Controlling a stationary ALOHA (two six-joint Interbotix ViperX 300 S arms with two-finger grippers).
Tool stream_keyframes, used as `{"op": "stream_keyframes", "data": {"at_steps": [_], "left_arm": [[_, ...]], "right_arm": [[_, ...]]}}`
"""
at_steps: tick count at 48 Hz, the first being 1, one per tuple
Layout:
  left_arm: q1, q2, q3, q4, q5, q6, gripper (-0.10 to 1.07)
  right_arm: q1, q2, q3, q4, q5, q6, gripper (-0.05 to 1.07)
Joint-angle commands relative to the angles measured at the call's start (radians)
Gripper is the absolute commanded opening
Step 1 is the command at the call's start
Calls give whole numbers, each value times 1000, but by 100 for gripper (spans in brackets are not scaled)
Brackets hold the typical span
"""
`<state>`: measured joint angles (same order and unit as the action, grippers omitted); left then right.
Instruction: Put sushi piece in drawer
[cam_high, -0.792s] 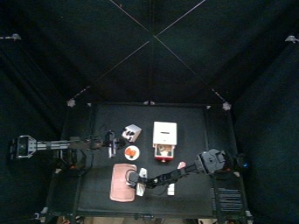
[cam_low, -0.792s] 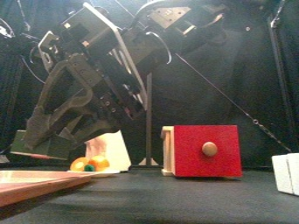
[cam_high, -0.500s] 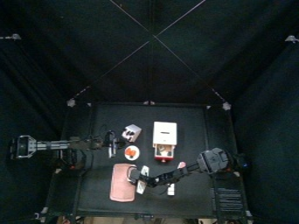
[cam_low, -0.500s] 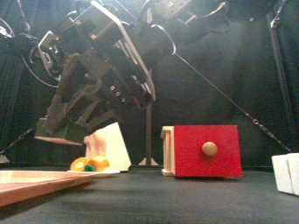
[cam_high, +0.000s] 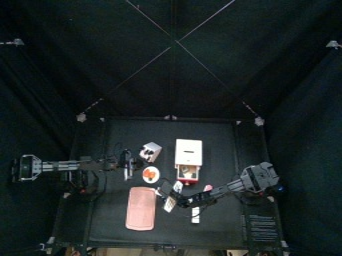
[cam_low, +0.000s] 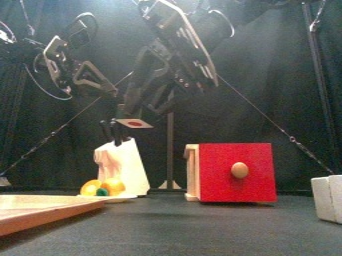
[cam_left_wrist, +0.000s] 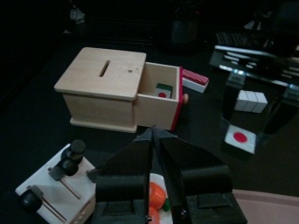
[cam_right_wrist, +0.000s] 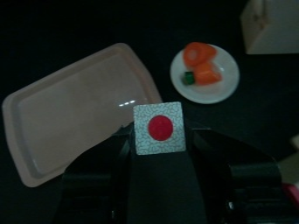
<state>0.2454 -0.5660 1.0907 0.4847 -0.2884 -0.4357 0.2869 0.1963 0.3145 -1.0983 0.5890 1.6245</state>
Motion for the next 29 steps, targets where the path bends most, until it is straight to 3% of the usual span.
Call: {"op": "stream_keyframes", "data": {"at_steps": [1,16,29], "left_arm": [[0,-3,-14,0,-9,2,53],[2,-3,-12,0,-8,2,53],[2,-3,-12,0,-6,2,53]], "right_arm": [[-9,-87,17,14,57,3,65],[-41,-204,158,75,172,8,65],[-57,-273,244,91,209,6,65]]}}
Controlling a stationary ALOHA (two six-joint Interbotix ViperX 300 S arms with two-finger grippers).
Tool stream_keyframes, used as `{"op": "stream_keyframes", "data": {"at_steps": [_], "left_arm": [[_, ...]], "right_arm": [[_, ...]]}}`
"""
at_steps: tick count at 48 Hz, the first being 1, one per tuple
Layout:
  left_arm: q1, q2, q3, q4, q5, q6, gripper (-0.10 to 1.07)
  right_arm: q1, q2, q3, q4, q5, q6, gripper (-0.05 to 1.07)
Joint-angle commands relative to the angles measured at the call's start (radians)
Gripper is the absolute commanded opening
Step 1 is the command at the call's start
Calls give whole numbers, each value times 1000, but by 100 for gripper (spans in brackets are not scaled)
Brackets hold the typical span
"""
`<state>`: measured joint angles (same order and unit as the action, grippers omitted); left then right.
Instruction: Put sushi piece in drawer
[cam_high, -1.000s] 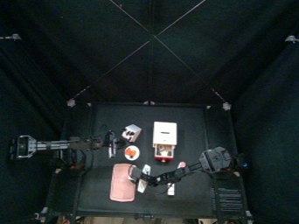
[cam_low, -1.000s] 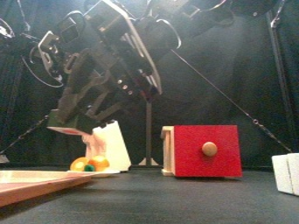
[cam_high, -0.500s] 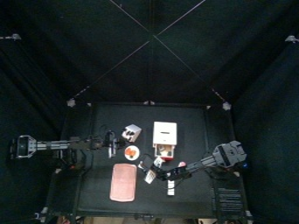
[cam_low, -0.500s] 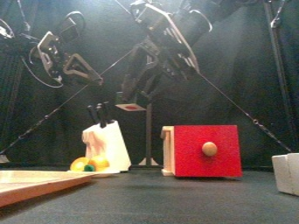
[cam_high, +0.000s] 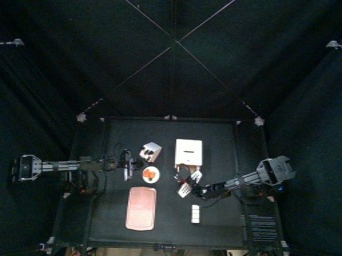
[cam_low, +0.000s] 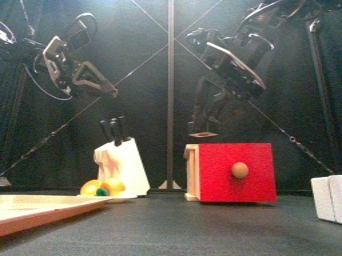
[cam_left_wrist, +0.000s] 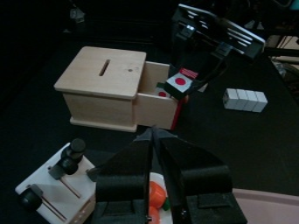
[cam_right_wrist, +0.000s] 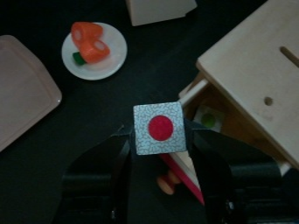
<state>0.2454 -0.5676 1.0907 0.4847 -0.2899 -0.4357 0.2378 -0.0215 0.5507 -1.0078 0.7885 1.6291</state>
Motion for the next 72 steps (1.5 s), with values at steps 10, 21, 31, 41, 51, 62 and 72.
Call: {"op": "stream_keyframes", "data": {"at_steps": [10,21,31,41,51,62,72], "left_arm": [[0,-2,-11,-2,-5,2,53],[2,-3,-14,0,-8,2,53],[2,-2,-17,-2,-8,2,53],[2,-2,-20,-2,-8,0,53],[2,-2,-20,-2,-8,0,53],[2,-3,-20,-2,-9,0,53],[2,-3,-20,-2,-8,0,53]], "right_arm": [[-29,-87,54,20,17,2,67],[-43,-89,71,26,40,0,70],[-44,-89,74,34,43,0,81],[-43,-89,78,48,55,0,83],[-43,-87,78,52,60,-2,83],[-43,-89,80,55,60,-2,83],[-43,-89,81,63,60,-2,83]]}}
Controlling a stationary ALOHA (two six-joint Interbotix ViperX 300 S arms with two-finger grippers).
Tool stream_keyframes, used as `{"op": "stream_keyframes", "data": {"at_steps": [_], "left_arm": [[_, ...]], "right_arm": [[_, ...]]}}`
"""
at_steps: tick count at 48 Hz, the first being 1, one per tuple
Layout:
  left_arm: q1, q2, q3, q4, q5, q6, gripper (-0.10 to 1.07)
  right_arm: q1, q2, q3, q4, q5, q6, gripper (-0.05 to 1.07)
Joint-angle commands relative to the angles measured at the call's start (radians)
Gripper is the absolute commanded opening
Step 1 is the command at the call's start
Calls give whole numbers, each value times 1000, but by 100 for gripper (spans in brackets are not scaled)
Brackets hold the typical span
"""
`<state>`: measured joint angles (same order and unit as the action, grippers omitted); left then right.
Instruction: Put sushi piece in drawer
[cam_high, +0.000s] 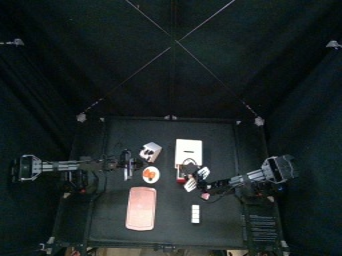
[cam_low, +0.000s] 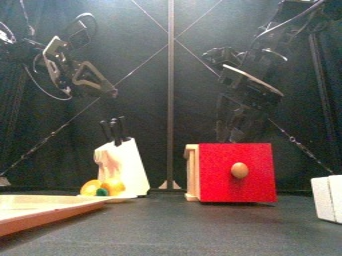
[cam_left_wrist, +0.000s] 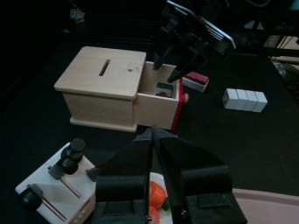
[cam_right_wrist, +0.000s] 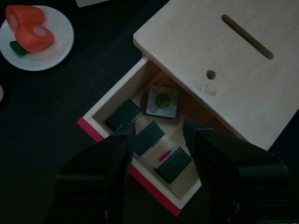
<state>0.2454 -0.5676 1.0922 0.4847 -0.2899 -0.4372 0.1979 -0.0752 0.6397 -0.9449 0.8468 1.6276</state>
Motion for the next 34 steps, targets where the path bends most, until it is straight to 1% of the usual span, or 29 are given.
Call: {"op": "stream_keyframes", "data": {"at_steps": [1,28,34], "left_arm": [[2,-2,-21,-2,-9,2,53],[2,-3,-21,-2,-8,2,53],[2,0,-31,-8,-25,0,53]], "right_arm": [[-3,-35,-8,0,2,0,83],[3,-38,-12,-5,2,0,82],[9,-49,-14,-5,2,0,82]]}}
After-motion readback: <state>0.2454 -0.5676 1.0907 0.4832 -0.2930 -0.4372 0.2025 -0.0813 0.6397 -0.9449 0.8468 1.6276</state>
